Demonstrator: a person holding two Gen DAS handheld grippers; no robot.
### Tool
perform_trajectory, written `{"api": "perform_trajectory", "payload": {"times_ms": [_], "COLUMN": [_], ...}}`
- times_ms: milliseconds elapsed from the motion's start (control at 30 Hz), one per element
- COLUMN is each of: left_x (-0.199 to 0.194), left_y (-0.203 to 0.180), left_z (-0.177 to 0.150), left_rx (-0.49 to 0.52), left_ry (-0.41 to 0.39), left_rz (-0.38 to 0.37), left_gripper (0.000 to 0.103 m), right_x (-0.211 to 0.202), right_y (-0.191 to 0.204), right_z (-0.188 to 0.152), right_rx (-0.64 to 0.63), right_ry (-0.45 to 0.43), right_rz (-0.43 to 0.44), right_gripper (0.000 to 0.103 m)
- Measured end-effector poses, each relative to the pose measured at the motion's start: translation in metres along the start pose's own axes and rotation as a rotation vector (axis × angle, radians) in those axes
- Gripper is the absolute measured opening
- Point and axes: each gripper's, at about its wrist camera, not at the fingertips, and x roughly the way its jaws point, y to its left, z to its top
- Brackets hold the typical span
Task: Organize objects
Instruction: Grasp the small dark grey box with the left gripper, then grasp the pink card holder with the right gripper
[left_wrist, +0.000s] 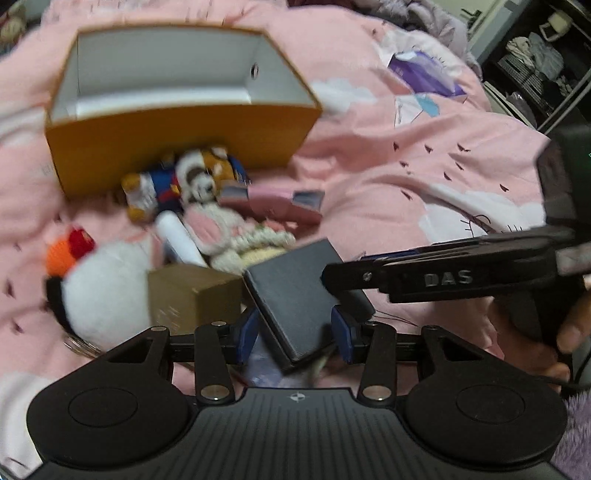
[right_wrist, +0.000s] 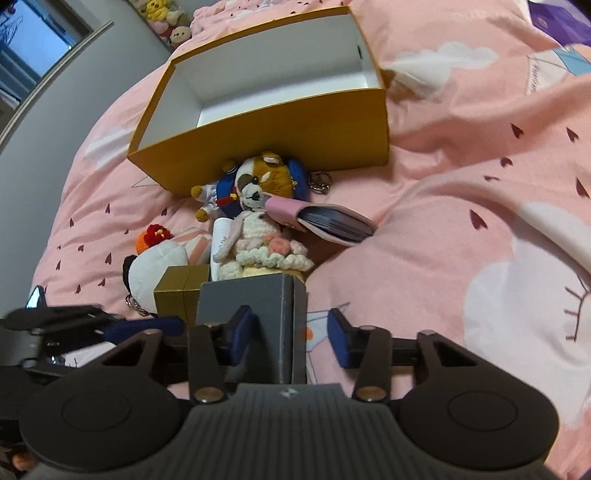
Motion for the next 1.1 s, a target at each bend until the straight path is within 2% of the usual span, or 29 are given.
{"api": "perform_trajectory", "payload": {"times_ms": [100, 167, 333, 433, 500, 567, 700, 833, 967, 1100], "left_x": [0.011, 0.018, 0.039, 0.048, 0.050, 0.044, 0.026, -0.002, -0.030, -0.049], "left_y": [0.006, 0.013, 0.034, 0.041, 0.041, 0.037, 0.035, 0.030, 0.032, 0.043], "left_z": [0.001, 0.003, 0.008, 0.010, 0.011, 0.013, 0.019, 0.025, 0.032, 0.040], "left_rx": [-0.069, -0.127, -0.276, -0.348, -0.359, -0.340, -0.313, -0.243, -0.208, -0.241], "left_ry": [0.029, 0.038, 0.060, 0.067, 0.060, 0.042, -0.002, -0.098, -0.215, -0.280], "left_rz": [-0.029, -0.056, -0.129, -0.173, -0.180, -0.166, -0.147, -0.074, 0.044, 0.065], "left_gripper": [0.054, 0.062, 0.072, 0.073, 0.068, 0.060, 0.051, 0.039, 0.038, 0.038], "right_x": [-0.004, -0.005, -0.003, -0.002, -0.001, -0.002, -0.002, 0.002, 0.009, 0.021], "right_y": [-0.002, -0.005, -0.008, -0.008, -0.008, -0.007, -0.004, 0.005, 0.023, 0.043], "right_z": [-0.003, -0.004, -0.003, -0.003, -0.002, -0.001, 0.007, 0.024, 0.041, 0.054], "right_rx": [0.001, 0.004, 0.010, 0.003, 0.000, -0.007, -0.061, -0.172, -0.346, -0.534], "right_ry": [-0.008, -0.008, -0.004, -0.009, -0.010, -0.011, -0.013, -0.011, -0.030, -0.023], "right_rz": [-0.013, -0.015, -0.023, -0.033, -0.040, -0.050, -0.062, -0.083, -0.123, -0.154], "right_gripper": [0.038, 0.038, 0.031, 0.028, 0.027, 0.025, 0.026, 0.028, 0.039, 0.043]}}
